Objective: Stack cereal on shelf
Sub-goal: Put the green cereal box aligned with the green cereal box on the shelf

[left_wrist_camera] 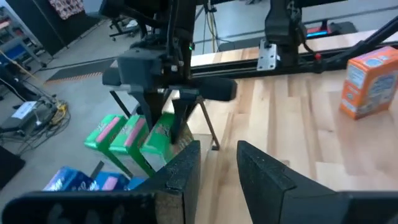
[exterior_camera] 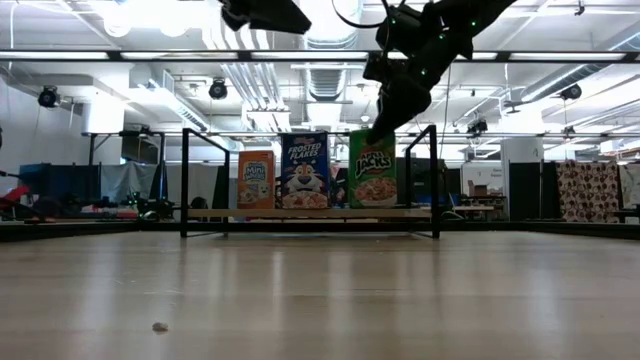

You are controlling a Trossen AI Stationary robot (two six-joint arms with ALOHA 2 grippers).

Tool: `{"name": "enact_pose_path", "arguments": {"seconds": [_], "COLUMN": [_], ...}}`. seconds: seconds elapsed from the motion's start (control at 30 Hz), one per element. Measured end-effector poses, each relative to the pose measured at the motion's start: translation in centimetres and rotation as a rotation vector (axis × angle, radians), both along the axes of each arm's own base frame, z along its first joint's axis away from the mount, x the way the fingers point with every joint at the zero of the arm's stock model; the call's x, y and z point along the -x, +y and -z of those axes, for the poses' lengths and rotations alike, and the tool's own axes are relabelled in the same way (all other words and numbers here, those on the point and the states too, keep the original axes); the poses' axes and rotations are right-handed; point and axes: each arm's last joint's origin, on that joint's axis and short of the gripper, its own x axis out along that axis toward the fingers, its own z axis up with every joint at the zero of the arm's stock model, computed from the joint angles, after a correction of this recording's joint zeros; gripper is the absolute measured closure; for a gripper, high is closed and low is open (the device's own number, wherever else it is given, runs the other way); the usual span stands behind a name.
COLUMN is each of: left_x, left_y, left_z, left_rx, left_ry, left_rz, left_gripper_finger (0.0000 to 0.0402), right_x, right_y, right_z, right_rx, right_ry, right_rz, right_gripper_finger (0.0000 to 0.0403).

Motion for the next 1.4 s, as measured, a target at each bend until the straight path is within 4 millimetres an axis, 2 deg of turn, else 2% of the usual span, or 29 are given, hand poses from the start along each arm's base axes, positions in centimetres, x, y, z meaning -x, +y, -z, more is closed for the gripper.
{"name": "enact_pose_path", "arguments": {"seconds": [0.17, 0.57, 0.93, 1.4], "left_x": [1.1, 1.2, 1.2, 1.2], "left_y": [-0.6, -1.0, -1.1, -1.2], "left_z": [-0.3, -0.6, -0.7, -0.8], "left_rx": [0.028, 0.028, 0.028, 0.029], "left_ry": [-0.028, -0.041, -0.044, -0.053], "left_rz": [0.013, 0.030, 0.033, 0.035], "left_gripper_finger": [0.0313, 0.0313, 0.0313, 0.0313], "right_x": [0.1, 0.1, 0.1, 0.2], "right_y": [-0.2, -0.1, -0.1, -0.2], "right_z": [0.0, 0.0, 0.9, 0.9], "right_rx": [0.006, -0.011, -0.001, -0.002], "right_ry": [0.004, -0.002, -0.012, -0.003], "right_rz": [0.008, 0.002, -0.003, 0.011], "right_gripper_finger": [0.0266, 0.0266, 0.0264, 0.0197]}}
